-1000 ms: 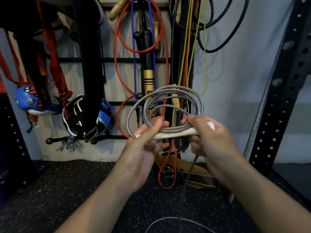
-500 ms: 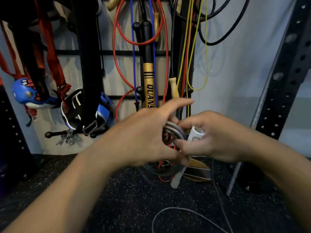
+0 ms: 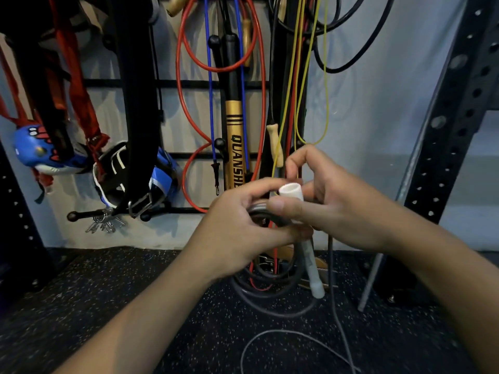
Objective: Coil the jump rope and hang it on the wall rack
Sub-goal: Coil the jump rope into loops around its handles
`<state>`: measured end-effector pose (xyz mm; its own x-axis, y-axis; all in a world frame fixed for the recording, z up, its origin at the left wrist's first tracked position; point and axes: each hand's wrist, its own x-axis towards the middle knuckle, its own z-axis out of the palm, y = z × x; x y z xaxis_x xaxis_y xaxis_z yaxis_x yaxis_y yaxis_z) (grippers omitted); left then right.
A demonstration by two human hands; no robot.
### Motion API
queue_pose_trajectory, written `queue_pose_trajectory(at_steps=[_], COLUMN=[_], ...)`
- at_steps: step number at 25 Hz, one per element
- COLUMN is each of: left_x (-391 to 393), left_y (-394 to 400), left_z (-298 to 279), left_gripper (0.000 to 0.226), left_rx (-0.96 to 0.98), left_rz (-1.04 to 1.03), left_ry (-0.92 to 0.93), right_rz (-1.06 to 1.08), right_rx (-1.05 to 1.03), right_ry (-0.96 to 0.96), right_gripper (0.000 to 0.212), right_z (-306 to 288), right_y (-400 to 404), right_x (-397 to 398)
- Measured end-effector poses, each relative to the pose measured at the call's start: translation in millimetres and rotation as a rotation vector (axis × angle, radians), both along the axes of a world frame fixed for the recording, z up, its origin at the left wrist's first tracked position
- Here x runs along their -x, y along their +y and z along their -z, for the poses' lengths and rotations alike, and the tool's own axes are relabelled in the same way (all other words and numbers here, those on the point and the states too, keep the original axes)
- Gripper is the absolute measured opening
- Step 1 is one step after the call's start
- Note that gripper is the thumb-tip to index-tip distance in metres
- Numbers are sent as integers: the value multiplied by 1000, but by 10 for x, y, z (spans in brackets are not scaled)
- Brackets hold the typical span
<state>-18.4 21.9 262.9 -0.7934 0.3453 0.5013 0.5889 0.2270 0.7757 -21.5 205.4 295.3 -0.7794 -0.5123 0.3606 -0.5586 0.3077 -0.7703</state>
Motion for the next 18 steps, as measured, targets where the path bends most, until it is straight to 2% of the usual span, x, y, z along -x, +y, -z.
queue_pose_trajectory(at_steps=[2,5,9,11,13,16,18], left_x=[2,27,89,148,175,115,52], left_y=[-14,-87,-268,-365,-352,-137,20], left_z=[-21,-62,-124,-170,-181,-130,-76], left_gripper=[37,32,26,16,10,25,23], left_rx=[-80,-262,-651,-924,-1123,-1210,-1201], left_rz=[-18,-62,-149,-197,-183,-147,-90], left_ry=[14,-12,-112,-145,-188,-287,-338], right_rz=[81,252,397,369,235,152,193], right_rx=[34,86,23,111,282,388,536], right_ry=[30,7,-40,-158,-291,-267,-233], right_gripper=[49,63,77,86,86,87,74], right_z=[-15,-35,56,159,285,420,452], right_y=[-12,27,228,223,59,-315,-537], right_x=[8,31,83,123,121,66,18])
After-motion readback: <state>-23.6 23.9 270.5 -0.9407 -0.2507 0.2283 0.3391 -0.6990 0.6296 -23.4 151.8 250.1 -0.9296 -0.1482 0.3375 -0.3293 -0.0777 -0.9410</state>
